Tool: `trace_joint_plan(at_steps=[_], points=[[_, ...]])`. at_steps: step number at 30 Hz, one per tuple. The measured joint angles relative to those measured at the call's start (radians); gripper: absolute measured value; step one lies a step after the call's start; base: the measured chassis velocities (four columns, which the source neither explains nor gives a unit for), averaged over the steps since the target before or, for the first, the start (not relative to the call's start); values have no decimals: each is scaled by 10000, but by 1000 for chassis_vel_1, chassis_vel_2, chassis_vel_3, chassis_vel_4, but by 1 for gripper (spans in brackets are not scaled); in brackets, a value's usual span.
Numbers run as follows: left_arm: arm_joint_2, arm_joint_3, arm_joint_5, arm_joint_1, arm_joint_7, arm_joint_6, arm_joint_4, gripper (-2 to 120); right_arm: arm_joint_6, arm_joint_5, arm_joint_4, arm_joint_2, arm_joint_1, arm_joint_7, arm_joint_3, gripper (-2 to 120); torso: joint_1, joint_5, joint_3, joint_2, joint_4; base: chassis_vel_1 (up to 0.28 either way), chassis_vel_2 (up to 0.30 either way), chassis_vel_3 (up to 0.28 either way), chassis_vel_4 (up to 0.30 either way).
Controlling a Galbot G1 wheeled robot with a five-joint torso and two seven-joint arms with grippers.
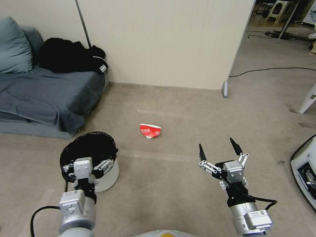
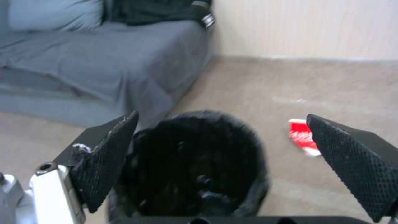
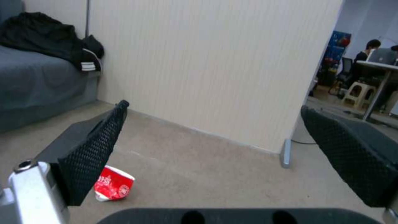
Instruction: Pick up the trash bin, then pick up the garbage from the floor and place it into the trash bin.
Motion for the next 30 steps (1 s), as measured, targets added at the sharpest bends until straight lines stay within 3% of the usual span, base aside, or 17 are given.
trace_joint_plan(at_steps=[3,6,11,18,30], points=[[-4,-535,-379,-171,-96,628,-1,100,20,-3,-17,0,10,6,-6,100,0,0,0,0,-1,0,0,0,0],[-48,-1622,-1138,-658,-357,1671,-2,100,71,-9,-38,0,11,22,-34,100,0,-2,1,0,0,0,0,0,0],[-52,-2514,-1850,-993,-649,2131,57,100,151,-6,-40,0,7,28,-33,100,0,1,1,0,0,0,0,0,0],[-49,-3090,-2321,-1228,-833,2251,751,100,239,1,-109,0,12,31,-42,100,0,-1,1,0,0,0,0,0,0],[-42,-3152,-3653,-1919,-870,2942,1784,100,337,-74,-153,0,17,31,-54,100,0,0,1,0,0,0,0,0,0]])
